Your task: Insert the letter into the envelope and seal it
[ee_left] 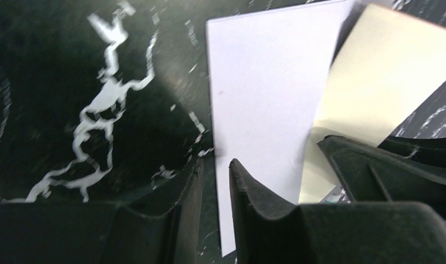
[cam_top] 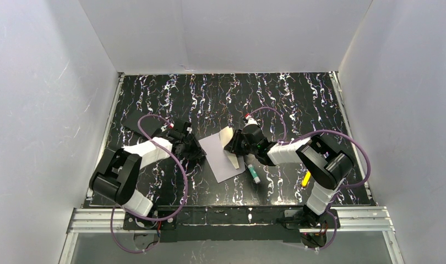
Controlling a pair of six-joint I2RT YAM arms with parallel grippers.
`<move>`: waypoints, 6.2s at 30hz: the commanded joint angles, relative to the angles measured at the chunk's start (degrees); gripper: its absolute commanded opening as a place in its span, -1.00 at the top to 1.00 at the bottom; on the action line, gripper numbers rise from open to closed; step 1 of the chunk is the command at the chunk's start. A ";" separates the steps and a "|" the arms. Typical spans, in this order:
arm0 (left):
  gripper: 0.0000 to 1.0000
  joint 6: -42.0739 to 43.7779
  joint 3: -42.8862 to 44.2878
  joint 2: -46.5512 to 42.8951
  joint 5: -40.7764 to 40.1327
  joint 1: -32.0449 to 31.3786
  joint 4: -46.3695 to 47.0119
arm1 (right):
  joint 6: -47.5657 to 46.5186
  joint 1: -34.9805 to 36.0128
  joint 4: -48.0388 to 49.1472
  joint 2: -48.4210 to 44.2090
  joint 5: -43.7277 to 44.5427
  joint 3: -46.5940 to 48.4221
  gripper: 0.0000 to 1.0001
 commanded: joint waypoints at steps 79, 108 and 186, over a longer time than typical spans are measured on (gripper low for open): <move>1.00 9.59 9.46 16.77 -2.44 0.23 -6.66 | -7.12 -8.63 -19.16 -5.39 -8.57 1.21 0.97; 1.00 7.08 8.21 14.07 -6.79 0.25 -5.85 | -8.99 -8.18 -35.42 -1.30 -10.79 8.94 0.97; 0.49 0.87 2.67 8.91 9.13 0.25 -3.37 | 4.09 0.39 -6.06 4.80 -6.46 0.74 0.97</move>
